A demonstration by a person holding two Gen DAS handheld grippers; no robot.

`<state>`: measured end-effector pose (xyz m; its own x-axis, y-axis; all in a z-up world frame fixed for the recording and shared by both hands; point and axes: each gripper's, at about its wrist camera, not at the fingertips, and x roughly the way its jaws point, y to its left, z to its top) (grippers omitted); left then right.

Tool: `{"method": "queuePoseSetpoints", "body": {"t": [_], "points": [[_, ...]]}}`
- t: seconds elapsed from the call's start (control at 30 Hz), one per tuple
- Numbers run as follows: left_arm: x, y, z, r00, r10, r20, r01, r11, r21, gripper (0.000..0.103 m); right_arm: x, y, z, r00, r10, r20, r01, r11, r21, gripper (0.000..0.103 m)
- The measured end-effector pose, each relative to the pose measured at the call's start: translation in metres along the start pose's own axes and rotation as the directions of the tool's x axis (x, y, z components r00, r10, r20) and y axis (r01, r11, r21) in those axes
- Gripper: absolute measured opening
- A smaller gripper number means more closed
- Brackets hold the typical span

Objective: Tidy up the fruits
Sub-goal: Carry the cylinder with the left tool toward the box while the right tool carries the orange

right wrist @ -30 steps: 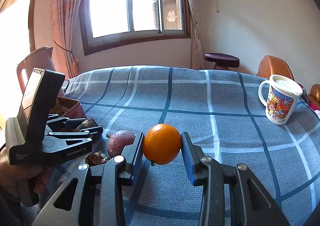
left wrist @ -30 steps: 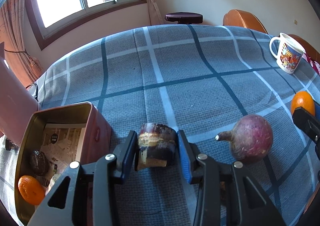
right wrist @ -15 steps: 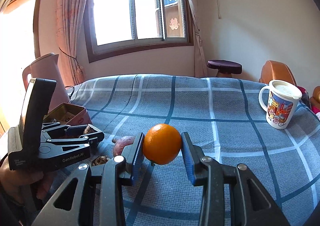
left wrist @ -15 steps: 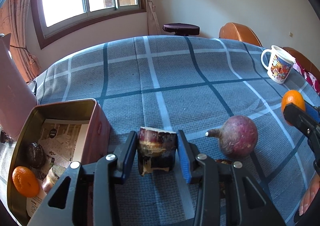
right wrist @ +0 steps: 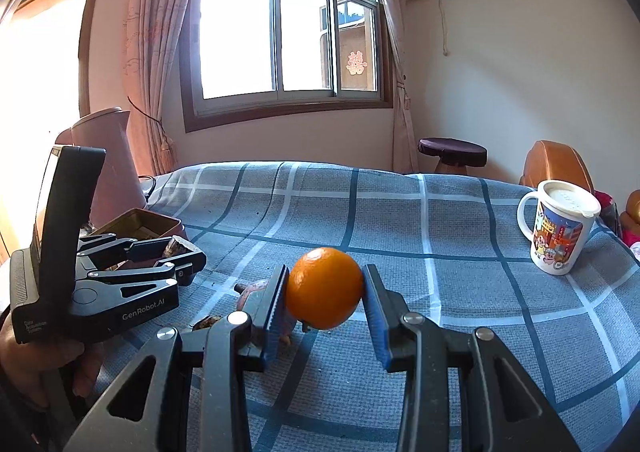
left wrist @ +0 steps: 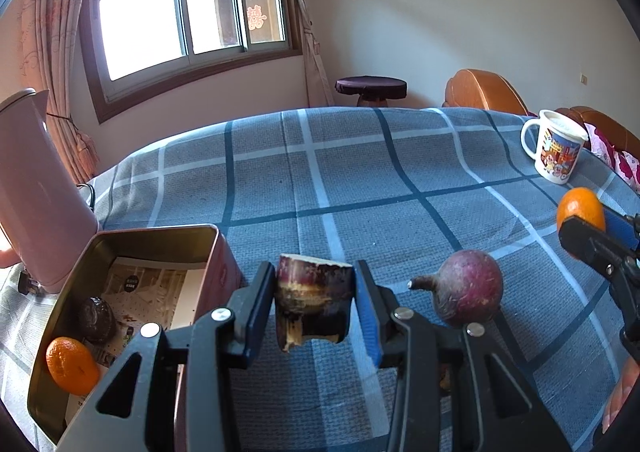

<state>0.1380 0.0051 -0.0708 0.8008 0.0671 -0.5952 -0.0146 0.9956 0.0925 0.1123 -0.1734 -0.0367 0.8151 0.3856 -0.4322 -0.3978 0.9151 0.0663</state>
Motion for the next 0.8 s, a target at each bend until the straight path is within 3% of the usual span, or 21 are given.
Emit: {"method": "queuePoseSetpoints", "body": {"t": [0.8], "points": [[-0.026,-0.001,-0.003,0.991,0.025,0.134,-0.025,1.0,0.001,0.041,-0.014,0.008,-0.001,0.997,-0.01,0.074,0.013,0.999,-0.039,0.039]]}}
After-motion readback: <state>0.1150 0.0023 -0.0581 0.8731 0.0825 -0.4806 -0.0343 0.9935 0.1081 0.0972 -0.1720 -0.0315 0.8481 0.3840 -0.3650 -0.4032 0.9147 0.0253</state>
